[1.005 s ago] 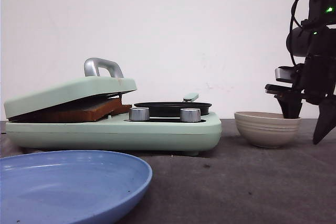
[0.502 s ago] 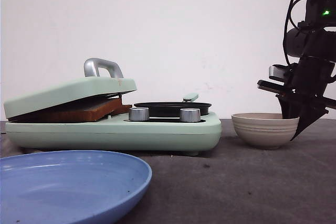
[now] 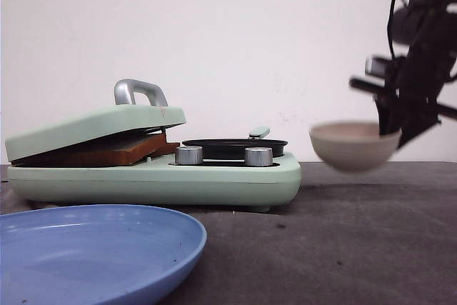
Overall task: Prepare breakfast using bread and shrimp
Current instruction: 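Lift the bowl with the right gripper over the frying pan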
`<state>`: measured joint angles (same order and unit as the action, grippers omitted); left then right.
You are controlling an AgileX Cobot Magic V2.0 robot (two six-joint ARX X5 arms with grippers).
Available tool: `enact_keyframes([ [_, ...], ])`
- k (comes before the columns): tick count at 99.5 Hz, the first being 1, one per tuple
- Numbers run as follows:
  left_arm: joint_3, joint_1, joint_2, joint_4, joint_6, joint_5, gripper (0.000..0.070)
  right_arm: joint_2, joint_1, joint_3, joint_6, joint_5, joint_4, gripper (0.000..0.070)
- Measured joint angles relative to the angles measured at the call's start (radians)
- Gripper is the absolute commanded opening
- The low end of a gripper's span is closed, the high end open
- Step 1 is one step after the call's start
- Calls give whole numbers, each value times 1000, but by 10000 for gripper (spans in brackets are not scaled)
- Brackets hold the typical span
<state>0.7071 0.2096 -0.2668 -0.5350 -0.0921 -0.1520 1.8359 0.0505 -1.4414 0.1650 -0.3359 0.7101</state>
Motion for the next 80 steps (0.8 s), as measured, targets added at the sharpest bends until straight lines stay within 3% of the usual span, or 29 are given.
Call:
enact_keyframes([
  [26,0,0,0,-3,0,0,463,-123,26,0,27,-76,-94,0],
  [60,0,0,0,-7,0,0,463,-191,148,0,68,-87,-387,0],
  [70,0,0,0,-8,0,0,463,-191,198,0,66,-58,-484,0],
  [80,0,0,0,-8,0,0,463,-191,251,0,27,23,-584,0],
])
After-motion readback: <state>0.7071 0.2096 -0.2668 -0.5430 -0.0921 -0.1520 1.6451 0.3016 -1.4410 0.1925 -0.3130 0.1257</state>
